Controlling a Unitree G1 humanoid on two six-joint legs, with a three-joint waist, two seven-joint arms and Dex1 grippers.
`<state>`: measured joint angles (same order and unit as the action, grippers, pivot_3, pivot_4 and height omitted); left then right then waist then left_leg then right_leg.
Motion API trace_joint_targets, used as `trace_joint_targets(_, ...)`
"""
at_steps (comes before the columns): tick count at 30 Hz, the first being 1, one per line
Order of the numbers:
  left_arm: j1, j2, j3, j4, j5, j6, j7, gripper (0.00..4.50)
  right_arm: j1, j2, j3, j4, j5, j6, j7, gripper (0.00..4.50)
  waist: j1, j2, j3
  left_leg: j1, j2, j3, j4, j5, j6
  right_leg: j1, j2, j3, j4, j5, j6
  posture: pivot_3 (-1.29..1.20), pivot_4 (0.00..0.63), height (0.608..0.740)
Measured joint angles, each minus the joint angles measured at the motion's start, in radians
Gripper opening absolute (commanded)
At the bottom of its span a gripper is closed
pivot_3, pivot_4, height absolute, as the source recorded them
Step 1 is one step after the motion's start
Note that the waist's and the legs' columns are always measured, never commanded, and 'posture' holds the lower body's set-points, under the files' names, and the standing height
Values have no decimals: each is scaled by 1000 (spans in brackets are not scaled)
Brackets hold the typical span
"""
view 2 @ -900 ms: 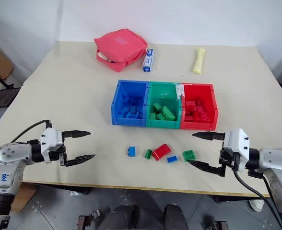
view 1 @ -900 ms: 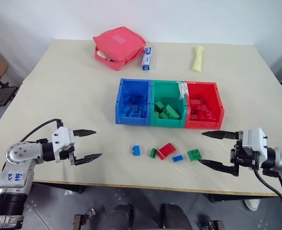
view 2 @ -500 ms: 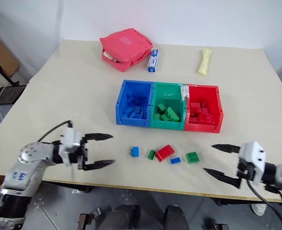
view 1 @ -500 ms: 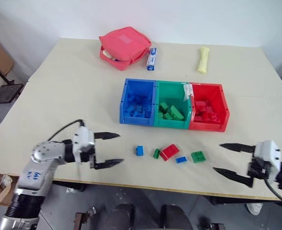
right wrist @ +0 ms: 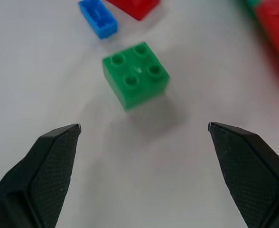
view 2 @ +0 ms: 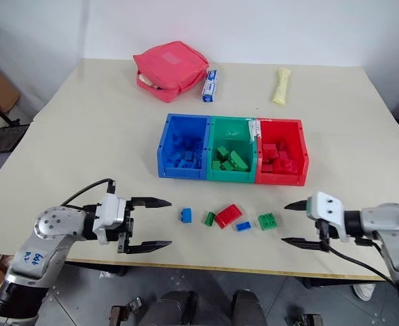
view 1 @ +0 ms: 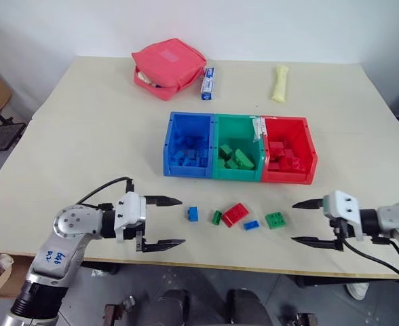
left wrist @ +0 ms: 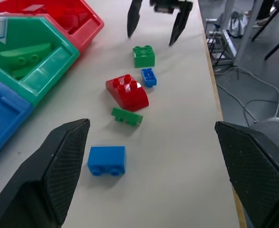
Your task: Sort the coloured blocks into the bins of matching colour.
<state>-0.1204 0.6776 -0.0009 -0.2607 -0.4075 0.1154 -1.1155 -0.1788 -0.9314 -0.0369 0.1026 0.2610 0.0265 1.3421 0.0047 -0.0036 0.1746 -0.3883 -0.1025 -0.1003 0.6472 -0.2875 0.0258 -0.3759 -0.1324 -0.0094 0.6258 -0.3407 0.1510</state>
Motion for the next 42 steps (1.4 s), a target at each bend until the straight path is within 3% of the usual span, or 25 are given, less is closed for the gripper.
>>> trace_joint_targets(2,2,1,6,2,9,-17,9,4475,-43,13,43,33,-12,2,13,4500,3,0,0,0,0,0,0,0,0,0,0,0,0,0,0,0,150,740)
trace_joint_targets(4,1,1,16,4,19,-30,18,4500,-71,33,69,55,-16,-2,25,4116,4,0,0,0,0,0,0,0,0,0,0,0,0,0,0,0,150,740)
trace_joint_targets(12,-28,5,30,38,19,-38,31,4500,-149,79,109,147,-32,-71,49,1460,-4,0,0,0,0,0,0,0,0,0,1,-2,1,0,0,0,150,740)
trace_joint_targets(13,-28,4,32,38,18,-37,36,4500,-149,81,108,147,-30,-71,49,1399,-5,0,0,0,0,0,0,0,0,0,1,-2,1,0,0,0,150,740)
trace_joint_targets(21,-27,-55,107,41,-38,16,147,4500,-145,104,40,33,110,118,-5,1399,-7,0,0,0,1,0,1,0,0,-1,1,-2,1,0,0,0,150,740)
trace_joint_targets(26,25,-57,177,44,-61,31,176,4500,-392,203,-5,-74,259,459,-196,1399,-15,2,1,0,2,0,0,-1,-2,-3,2,0,2,0,-2,0,150,740)
trace_joint_targets(32,51,-43,208,38,-63,36,175,4500,-641,332,89,70,155,564,-373,1399,-4,1,1,-3,1,-2,0,-1,-2,-5,1,0,2,-1,-3,0,150,740)
trace_joint_targets(36,56,-40,212,37,-62,35,174,4500,-718,378,116,191,70,502,-429,2736,-5,1,1,-4,1,-2,-1,-1,-2,-7,1,0,3,-1,-3,0,150,740)
trace_joint_targets(41,58,-31,208,12,-59,32,163,4500,-699,373,112,194,41,458,-421,4432,-8,1,1,-6,1,-1,-1,-1,-2,-10,1,-1,5,-1,-3,0,150,740)
trace_joint_targets(42,56,-31,202,2,-59,32,162,4500,-677,356,108,166,48,456,-396,4476,-6,1,1,-7,1,-1,-1,-1,-2,-11,1,-2,5,-1,-3,0,150,740)
